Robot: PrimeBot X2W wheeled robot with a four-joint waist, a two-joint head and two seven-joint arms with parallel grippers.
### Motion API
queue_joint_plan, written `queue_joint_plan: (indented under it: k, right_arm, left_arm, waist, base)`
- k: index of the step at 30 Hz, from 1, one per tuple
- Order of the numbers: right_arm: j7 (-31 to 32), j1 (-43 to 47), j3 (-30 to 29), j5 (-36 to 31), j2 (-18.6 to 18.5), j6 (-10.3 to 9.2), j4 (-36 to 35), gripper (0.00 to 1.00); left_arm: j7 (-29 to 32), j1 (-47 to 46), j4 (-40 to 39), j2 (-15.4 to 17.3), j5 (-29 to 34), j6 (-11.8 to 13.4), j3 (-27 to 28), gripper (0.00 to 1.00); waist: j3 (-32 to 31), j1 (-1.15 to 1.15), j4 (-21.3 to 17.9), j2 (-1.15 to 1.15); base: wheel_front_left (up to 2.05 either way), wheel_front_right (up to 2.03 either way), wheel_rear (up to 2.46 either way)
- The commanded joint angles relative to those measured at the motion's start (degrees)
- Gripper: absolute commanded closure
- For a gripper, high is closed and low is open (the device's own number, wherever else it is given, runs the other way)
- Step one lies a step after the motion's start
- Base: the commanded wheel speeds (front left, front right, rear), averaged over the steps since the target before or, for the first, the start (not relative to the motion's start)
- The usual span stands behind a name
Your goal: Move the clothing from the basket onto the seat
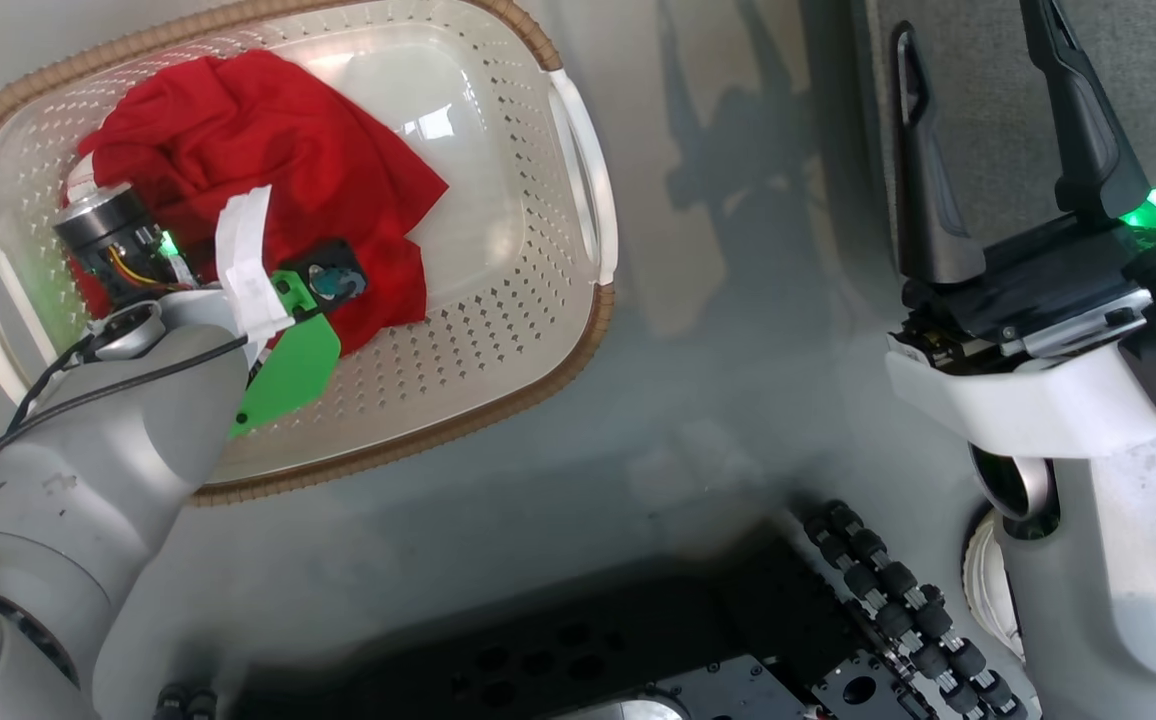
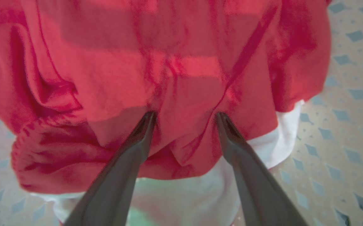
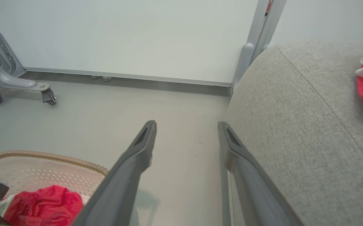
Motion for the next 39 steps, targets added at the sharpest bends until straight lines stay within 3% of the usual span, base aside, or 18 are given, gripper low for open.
queue_joint_plan:
  k: [1, 13, 14, 16, 28, 39]
  right_arm:
    - [-0.11, 0.95, -0.3, -0.53, -0.09, -0.04, -0.57, 0.0]
    - [-0.11, 2.93, -0.72, -1.82, -0.09, -0.04, -2.48, 0.0]
    - [-0.11, 3.03, -0.69, -1.92, -0.09, -0.04, -2.53, 0.0]
    - [-0.11, 3.09, -0.5, -2.32, -0.09, -0.04, -2.68, 0.0]
    - [-0.11, 2.41, -0.46, -2.67, -0.09, -0.04, -1.98, 0.0]
    - [-0.11, 1.46, -0.35, -2.16, -0.1, -0.04, 0.84, 0.0]
  left_arm:
    - [0.13, -1.41, -0.1, 0.5, -0.31, 0.03, 0.03, 0.0]
    - [-0.91, -1.94, 0.05, 0.1, -0.09, 0.03, 0.03, 0.0]
    - [-1.09, -1.94, 0.15, 0.02, 0.07, 0.03, 0.02, 0.43]
    - [-1.95, -1.88, 0.12, -0.03, 0.92, 0.03, 0.02, 1.0]
    - [-4.58, -1.1, 1.14, -1.22, 2.54, 0.03, 0.02, 1.0]
    - [-10.0, 1.13, -0.55, -3.88, 1.05, 0.03, 0.02, 1.0]
  waist:
    - [0.6, -0.01, 0.36, 0.0]
    - [1.98, -0.01, 1.3, 0.0]
    - [2.01, -0.01, 1.44, 0.0]
    - [2.06, -0.01, 1.64, 0.0]
    - [0.73, -0.01, 2.53, 0.0]
    - [-5.9, -0.01, 4.4, 0.0]
  base:
    - [0.0, 0.0, 0.0]
    - [0.01, 0.01, 0.01]
    - [0.04, 0.04, 0.04]
    - [0.05, 0.05, 0.05]
    - [0.01, 0.01, 0.01]
    - [0.0, 0.0, 0.0]
